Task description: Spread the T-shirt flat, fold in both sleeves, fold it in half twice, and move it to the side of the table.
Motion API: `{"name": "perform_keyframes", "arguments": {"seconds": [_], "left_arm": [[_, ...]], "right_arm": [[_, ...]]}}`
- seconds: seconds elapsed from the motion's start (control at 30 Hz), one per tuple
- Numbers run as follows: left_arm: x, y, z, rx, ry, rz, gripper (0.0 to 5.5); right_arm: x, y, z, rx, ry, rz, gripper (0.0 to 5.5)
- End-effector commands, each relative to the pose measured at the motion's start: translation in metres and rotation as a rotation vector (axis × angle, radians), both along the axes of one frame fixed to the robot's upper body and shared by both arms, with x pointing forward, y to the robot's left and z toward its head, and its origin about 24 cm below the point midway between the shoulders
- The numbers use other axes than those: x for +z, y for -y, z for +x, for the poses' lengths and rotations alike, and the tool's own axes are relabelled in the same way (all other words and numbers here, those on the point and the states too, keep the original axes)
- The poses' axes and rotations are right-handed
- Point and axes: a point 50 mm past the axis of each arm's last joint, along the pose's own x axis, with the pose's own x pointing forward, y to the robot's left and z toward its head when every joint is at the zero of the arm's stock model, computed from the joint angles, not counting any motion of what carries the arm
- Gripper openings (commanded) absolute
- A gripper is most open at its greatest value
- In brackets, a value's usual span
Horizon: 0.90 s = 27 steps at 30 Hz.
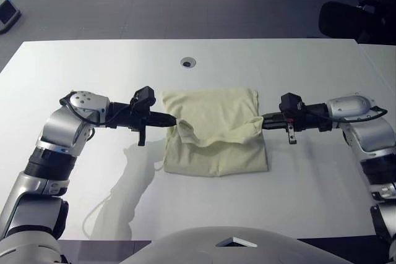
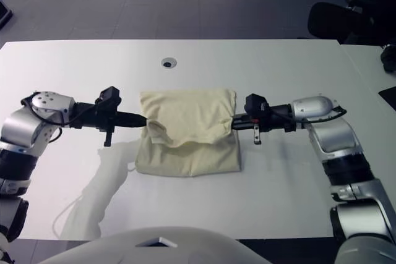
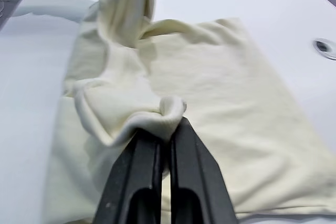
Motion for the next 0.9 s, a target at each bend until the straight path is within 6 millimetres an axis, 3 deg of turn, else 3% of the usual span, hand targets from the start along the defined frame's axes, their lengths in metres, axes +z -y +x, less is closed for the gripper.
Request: {"name": "perform_keyframes", "arguments": {"seconds": [0.03,0.5,0.9], "left_arm": [[0.006,0.001,0.017,0.029,0.047,-0.002,0.00],[0.013,0.002,0.057,0.226,0.070,-0.127,0.00],[-0.009,0.010,0.078,0.345,0.023,-0.150,0.00]], "right_arm": [[0.005,-0.003,0.019,-0.022,0.046,0.001,0.01],[-0.003,-0.007,0.060,-0.126,0.095,0.001,0.01],[-0.026,-0.017,0.076,-0.221,0.078,-0.011,0.01]]}}
